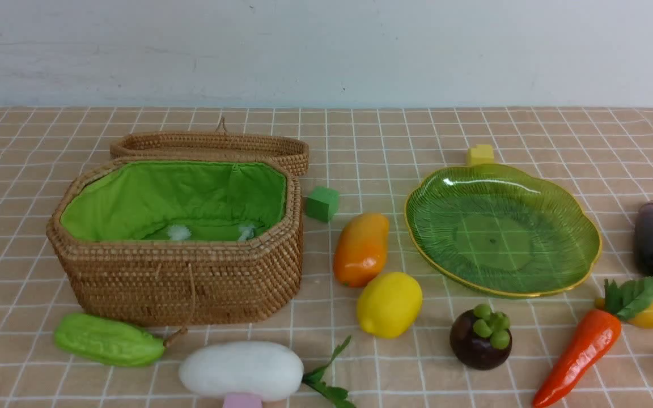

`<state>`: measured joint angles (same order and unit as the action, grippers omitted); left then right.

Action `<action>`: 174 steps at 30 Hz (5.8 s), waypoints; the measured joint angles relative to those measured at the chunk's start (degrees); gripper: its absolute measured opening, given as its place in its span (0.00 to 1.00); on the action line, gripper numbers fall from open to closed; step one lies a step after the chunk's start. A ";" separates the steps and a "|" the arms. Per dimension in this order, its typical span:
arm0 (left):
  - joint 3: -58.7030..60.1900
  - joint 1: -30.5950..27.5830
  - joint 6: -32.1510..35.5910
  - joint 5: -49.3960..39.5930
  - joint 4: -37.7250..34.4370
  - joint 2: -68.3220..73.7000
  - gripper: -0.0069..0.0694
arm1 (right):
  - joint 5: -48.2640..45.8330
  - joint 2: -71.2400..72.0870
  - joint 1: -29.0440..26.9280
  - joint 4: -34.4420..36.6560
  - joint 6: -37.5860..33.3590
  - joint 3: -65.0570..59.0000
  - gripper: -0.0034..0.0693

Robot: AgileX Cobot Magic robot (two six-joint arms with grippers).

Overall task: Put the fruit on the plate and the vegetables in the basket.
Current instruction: Take a chayote with your left arm and place it on the basket on the left.

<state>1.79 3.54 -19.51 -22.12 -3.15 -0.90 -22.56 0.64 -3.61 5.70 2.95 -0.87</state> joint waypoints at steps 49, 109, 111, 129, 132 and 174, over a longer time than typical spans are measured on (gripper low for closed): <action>-12.88 0.00 -7.00 7.13 -13.13 1.38 0.07 | 8.74 0.00 1.48 24.84 12.99 1.37 0.36; -50.48 12.94 83.03 -9.28 20.19 93.77 0.82 | -49.98 -28.45 21.91 18.20 -25.29 57.93 0.25; -50.92 12.94 83.03 -9.00 20.69 94.75 0.79 | -49.98 -28.45 21.91 18.20 -25.29 57.93 0.25; -52.57 13.21 83.44 -13.32 20.05 96.47 0.59 | -49.98 -28.45 21.91 18.47 -25.29 57.69 0.26; -52.57 13.21 83.50 -13.43 19.98 95.95 0.59 | -49.98 -28.45 21.91 18.52 -25.29 57.69 0.26; -55.85 13.21 69.42 -27.03 11.84 76.92 0.59 | -42.61 -28.45 21.91 18.68 -26.62 57.69 0.27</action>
<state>-54.07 16.75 49.91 -49.15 8.69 76.02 -65.17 -27.81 18.30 24.38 -23.67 56.82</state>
